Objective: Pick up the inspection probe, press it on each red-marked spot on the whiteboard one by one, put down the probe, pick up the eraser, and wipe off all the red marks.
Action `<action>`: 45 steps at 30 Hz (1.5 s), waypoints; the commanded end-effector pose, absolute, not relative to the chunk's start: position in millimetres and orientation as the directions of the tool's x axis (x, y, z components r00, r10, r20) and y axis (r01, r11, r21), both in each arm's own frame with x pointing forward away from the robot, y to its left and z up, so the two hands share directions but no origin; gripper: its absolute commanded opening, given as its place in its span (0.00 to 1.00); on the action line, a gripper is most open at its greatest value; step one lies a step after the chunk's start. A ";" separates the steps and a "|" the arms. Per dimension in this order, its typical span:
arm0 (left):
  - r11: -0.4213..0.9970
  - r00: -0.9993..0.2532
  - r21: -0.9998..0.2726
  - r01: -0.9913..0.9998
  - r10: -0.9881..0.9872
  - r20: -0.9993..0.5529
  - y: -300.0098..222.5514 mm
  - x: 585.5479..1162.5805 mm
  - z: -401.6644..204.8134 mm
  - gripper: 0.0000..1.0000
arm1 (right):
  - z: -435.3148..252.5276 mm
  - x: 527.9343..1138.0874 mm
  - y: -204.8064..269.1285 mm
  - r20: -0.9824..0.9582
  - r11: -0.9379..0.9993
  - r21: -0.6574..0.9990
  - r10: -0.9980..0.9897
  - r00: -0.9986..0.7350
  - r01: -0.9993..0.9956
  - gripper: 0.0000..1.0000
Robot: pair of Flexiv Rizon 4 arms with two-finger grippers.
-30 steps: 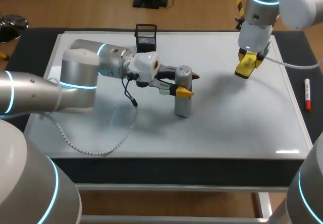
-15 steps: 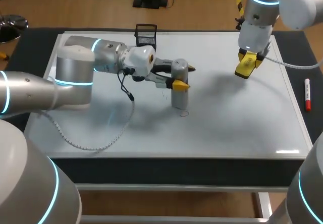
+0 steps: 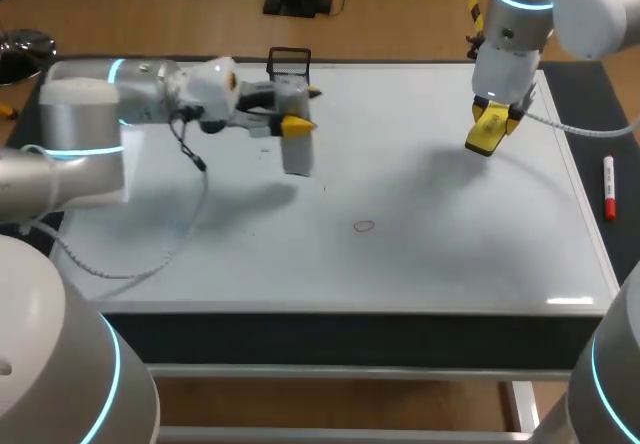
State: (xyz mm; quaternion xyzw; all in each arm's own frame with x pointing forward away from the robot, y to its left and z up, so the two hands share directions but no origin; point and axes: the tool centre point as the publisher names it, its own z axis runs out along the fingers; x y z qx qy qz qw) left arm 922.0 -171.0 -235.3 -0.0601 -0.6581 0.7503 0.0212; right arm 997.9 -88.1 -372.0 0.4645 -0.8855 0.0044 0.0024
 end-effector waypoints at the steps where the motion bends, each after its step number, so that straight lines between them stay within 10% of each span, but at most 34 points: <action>1: -0.129 -0.995 -0.990 0.063 0.067 -0.072 -131.2 923.2 -226.9 0.00 | -370.9 998.3 -88.5 0.012 0.567 -0.007 -0.824 -0.567 -0.824 0.00; 37: -0.082 -0.992 -0.995 0.050 -0.120 -0.040 -42.3 933.5 -237.5 0.00 | -370.9 998.3 -88.5 0.012 0.567 -0.007 -0.824 -0.567 -0.824 0.00; 45: -0.082 -0.992 -0.995 0.050 -0.120 -0.040 -42.3 933.5 -237.5 0.00 | -382.1 952.1 -17.1 0.015 0.391 0.009 -0.920 -0.391 -0.920 0.00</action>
